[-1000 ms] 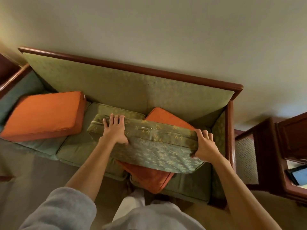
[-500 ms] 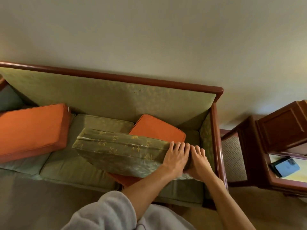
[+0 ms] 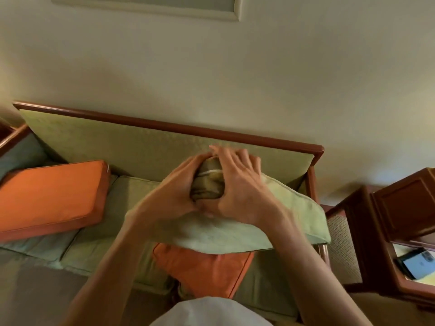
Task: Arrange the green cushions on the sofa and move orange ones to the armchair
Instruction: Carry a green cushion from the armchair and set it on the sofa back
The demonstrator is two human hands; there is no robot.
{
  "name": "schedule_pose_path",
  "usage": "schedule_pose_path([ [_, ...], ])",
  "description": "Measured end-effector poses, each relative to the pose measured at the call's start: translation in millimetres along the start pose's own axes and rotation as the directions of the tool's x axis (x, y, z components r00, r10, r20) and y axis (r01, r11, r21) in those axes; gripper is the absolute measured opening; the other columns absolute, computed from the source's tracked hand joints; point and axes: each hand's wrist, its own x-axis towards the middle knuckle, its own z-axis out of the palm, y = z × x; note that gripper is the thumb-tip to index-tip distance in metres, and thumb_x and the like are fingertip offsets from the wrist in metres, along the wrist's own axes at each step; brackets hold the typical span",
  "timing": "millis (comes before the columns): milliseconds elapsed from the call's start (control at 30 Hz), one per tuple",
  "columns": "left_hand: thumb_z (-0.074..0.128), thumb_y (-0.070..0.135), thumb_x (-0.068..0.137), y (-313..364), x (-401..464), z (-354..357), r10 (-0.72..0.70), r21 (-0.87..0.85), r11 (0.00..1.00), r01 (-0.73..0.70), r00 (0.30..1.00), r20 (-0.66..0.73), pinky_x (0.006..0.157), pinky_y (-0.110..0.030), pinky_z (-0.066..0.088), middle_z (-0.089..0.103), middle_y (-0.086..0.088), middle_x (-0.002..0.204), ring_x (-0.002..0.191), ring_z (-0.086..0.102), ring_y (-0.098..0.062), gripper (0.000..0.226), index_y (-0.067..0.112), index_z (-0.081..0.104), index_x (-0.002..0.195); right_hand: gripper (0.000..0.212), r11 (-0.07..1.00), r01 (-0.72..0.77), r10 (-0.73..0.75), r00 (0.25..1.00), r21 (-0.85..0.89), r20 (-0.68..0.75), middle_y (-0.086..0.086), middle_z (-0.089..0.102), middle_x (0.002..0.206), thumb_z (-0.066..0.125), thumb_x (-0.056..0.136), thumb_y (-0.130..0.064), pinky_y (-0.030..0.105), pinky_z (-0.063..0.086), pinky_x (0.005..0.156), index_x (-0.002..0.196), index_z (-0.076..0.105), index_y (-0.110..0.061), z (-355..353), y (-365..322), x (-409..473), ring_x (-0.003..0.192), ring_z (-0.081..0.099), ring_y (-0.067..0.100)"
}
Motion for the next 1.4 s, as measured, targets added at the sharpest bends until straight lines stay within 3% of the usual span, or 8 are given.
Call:
schedule_pose_path([
  [200,0.088,0.022,0.068,-65.4,-34.3,-16.2,-0.098,-0.137,0.986,0.093,0.995,-0.026,0.101,-0.045,0.049,0.057,0.0,0.134,0.124,0.057,-0.018,0.087,0.021,0.043,0.142,0.125,0.999,0.001,-0.005,0.993,0.041,0.12,0.0,0.027,0.151,0.08,0.063,-0.064,0.045,0.029,0.114,0.157,0.007,-0.026,66.6,-2.4,20.1,0.136,0.033,0.025],
  [400,0.098,0.009,0.054,-111.7,-65.4,-59.7,-0.322,-0.251,0.914,0.32,0.946,0.032,0.097,-0.016,0.046,0.061,0.022,0.127,0.122,0.054,0.005,0.111,0.032,0.038,0.145,0.121,0.968,-0.227,0.247,0.932,-0.106,0.264,-0.01,0.034,0.148,0.076,0.051,-0.08,0.038,0.017,0.119,0.15,0.019,-0.039,59.5,88.1,-13.8,0.138,0.026,0.019],
  [567,0.096,0.003,0.056,-127.1,-80.0,-77.2,-0.433,-0.216,0.875,0.434,0.9,0.055,0.084,-0.002,0.043,0.058,0.025,0.124,0.107,0.049,0.026,0.117,0.033,0.03,0.149,0.127,0.948,-0.207,0.275,0.916,-0.242,0.291,-0.008,0.024,0.154,0.079,0.05,-0.075,0.054,-0.001,0.121,0.151,0.013,-0.036,65.4,96.7,-20.7,0.148,0.008,0.022],
  [733,0.099,0.014,0.055,-118.3,-93.4,-96.8,-0.535,-0.123,0.834,0.537,0.843,0.051,0.1,-0.025,0.038,0.042,0.036,0.124,0.126,0.044,-0.005,0.122,0.075,0.022,0.127,0.121,0.943,-0.288,0.327,0.891,-0.164,0.315,-0.007,0.024,0.148,0.088,0.058,-0.051,0.057,0.023,0.115,0.151,0.013,-0.033,57.9,92.6,-21.0,0.136,0.019,0.022],
  [900,0.099,0.029,0.053,-84.4,-75.5,-89.4,-0.547,0.261,0.796,0.546,0.834,-0.077,0.122,-0.051,0.017,0.009,-0.008,0.167,0.151,0.014,-0.03,0.143,0.042,0.003,0.158,0.107,0.953,-0.302,0.294,0.921,-0.007,0.256,-0.009,0.032,0.13,0.09,0.056,-0.039,0.044,0.045,0.101,0.142,0.028,-0.03,66.8,87.2,-22.2,0.116,0.027,0.014],
  [1067,0.083,0.045,0.075,-26.0,-26.9,-6.8,-0.495,0.728,0.597,0.337,0.869,0.004,0.12,-0.062,-0.008,-0.024,-0.026,0.161,0.147,-0.022,-0.046,0.134,0.01,-0.017,0.157,0.099,0.959,-0.28,0.267,0.943,0.042,0.196,-0.012,0.031,0.12,0.087,0.054,-0.036,0.038,0.046,0.094,0.137,0.033,-0.03,79.2,78.4,-23.7,0.11,0.027,0.013],
  [1200,0.078,0.03,0.083,23.3,12.2,79.3,-0.32,0.746,0.664,0.045,0.919,0.23,0.119,-0.065,-0.004,0.005,-0.026,0.164,0.15,-0.001,-0.048,0.116,0.004,-0.007,0.158,0.093,0.975,-0.213,0.206,0.973,0.062,0.104,-0.005,0.042,0.122,0.073,0.06,-0.038,0.032,0.036,0.096,0.144,0.039,-0.015,96.2,72.2,-32.2,0.108,0.036,0.017],
  [1400,0.078,0.018,0.079,29.8,20.8,110.2,-0.113,0.717,0.695,-0.042,0.98,0.166,0.118,-0.048,0.02,0.042,-0.014,0.147,0.137,0.036,-0.032,0.098,0.004,0.018,0.155,0.067,0.9,-0.348,0.366,0.93,0.264,-0.023,-0.014,0.048,0.106,0.075,0.06,-0.016,0.038,0.044,0.088,0.124,0.054,-0.017,89.1,81.2,-57.8,0.098,0.04,0.013],
])
